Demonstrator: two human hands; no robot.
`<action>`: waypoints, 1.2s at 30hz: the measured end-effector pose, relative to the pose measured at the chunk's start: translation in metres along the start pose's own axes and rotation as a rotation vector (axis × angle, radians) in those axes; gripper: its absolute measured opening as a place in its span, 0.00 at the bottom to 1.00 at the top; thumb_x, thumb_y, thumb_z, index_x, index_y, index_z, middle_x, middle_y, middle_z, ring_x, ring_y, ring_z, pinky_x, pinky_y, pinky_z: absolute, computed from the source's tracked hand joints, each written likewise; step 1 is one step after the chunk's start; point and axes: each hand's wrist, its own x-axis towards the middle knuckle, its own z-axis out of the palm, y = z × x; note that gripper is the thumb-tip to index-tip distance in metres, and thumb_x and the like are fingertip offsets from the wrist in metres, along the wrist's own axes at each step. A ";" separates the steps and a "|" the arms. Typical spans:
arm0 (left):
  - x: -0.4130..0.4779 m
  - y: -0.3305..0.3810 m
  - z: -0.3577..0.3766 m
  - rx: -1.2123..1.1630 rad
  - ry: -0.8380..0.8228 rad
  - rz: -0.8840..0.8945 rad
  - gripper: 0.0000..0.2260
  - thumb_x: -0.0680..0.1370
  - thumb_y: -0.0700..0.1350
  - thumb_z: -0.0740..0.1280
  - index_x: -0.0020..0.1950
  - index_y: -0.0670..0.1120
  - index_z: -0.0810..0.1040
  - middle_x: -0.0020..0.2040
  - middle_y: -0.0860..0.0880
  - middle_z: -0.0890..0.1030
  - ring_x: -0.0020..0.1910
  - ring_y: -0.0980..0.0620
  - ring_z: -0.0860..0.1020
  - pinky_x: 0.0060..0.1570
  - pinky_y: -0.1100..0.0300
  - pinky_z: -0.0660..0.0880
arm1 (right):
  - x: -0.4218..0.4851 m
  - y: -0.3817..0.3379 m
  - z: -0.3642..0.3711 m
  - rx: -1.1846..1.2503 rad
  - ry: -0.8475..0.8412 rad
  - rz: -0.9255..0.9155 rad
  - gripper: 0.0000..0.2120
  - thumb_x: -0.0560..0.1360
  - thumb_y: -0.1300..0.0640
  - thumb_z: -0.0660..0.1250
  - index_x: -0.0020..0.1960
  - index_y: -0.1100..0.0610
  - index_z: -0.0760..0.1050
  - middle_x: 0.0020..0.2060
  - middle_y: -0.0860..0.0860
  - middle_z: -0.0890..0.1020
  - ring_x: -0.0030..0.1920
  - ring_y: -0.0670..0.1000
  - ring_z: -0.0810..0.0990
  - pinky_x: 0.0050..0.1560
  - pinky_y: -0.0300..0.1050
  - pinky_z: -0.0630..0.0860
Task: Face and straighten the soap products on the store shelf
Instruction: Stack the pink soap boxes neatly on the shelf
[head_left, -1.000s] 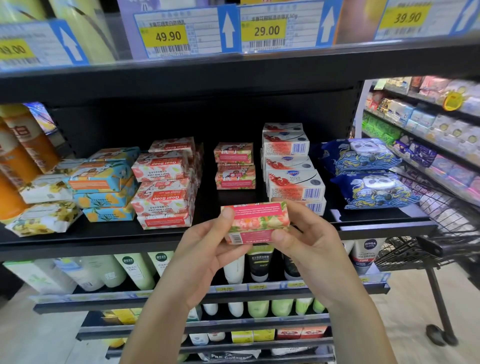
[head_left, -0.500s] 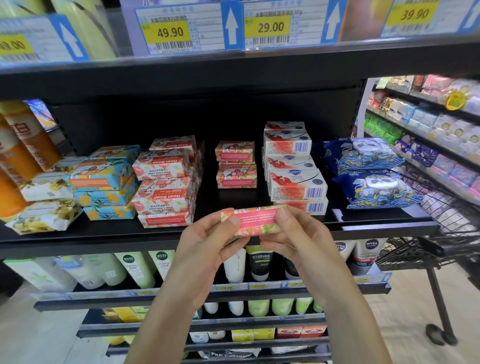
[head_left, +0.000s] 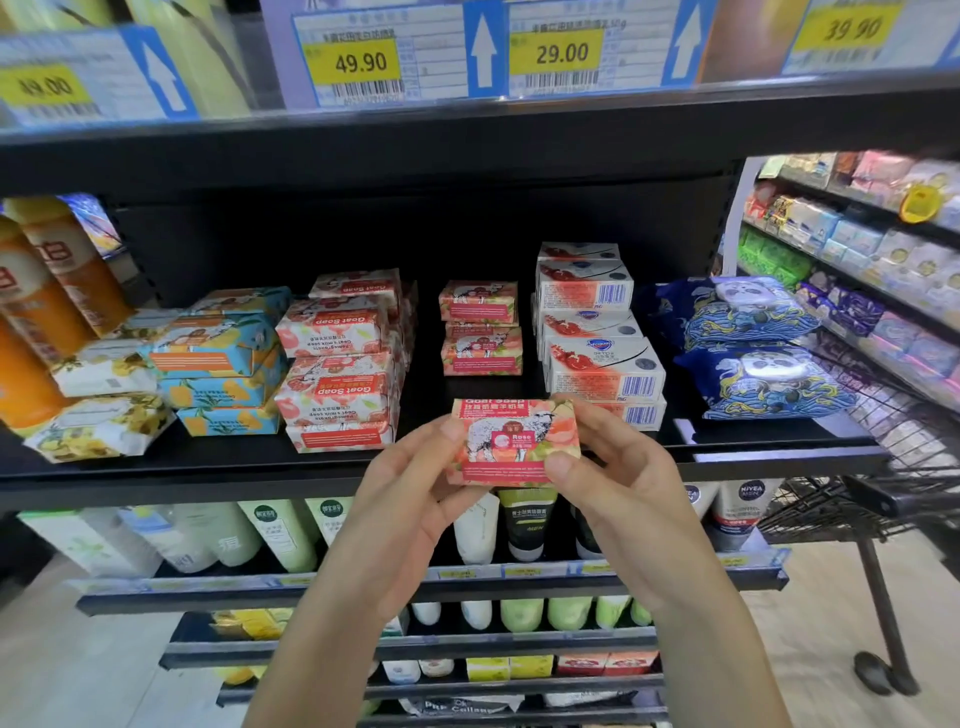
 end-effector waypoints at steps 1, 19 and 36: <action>0.000 0.000 0.000 -0.017 0.011 -0.004 0.21 0.79 0.53 0.67 0.66 0.41 0.80 0.61 0.41 0.84 0.64 0.44 0.81 0.64 0.54 0.78 | 0.001 0.001 -0.001 0.021 -0.006 -0.010 0.28 0.68 0.61 0.78 0.67 0.56 0.77 0.60 0.52 0.85 0.60 0.52 0.84 0.57 0.43 0.81; -0.006 0.004 -0.013 0.046 0.104 0.126 0.20 0.75 0.43 0.69 0.67 0.41 0.78 0.57 0.44 0.86 0.58 0.48 0.84 0.58 0.57 0.81 | 0.012 -0.014 0.017 -0.913 -0.126 -0.417 0.39 0.68 0.51 0.82 0.74 0.43 0.69 0.69 0.35 0.69 0.71 0.38 0.67 0.68 0.28 0.62; -0.017 0.019 -0.122 1.104 0.551 0.392 0.24 0.75 0.56 0.75 0.70 0.55 0.76 0.61 0.63 0.78 0.63 0.62 0.75 0.63 0.62 0.71 | 0.095 -0.018 0.116 -1.000 -0.243 -0.430 0.35 0.70 0.47 0.80 0.74 0.50 0.72 0.65 0.43 0.75 0.67 0.45 0.71 0.68 0.44 0.70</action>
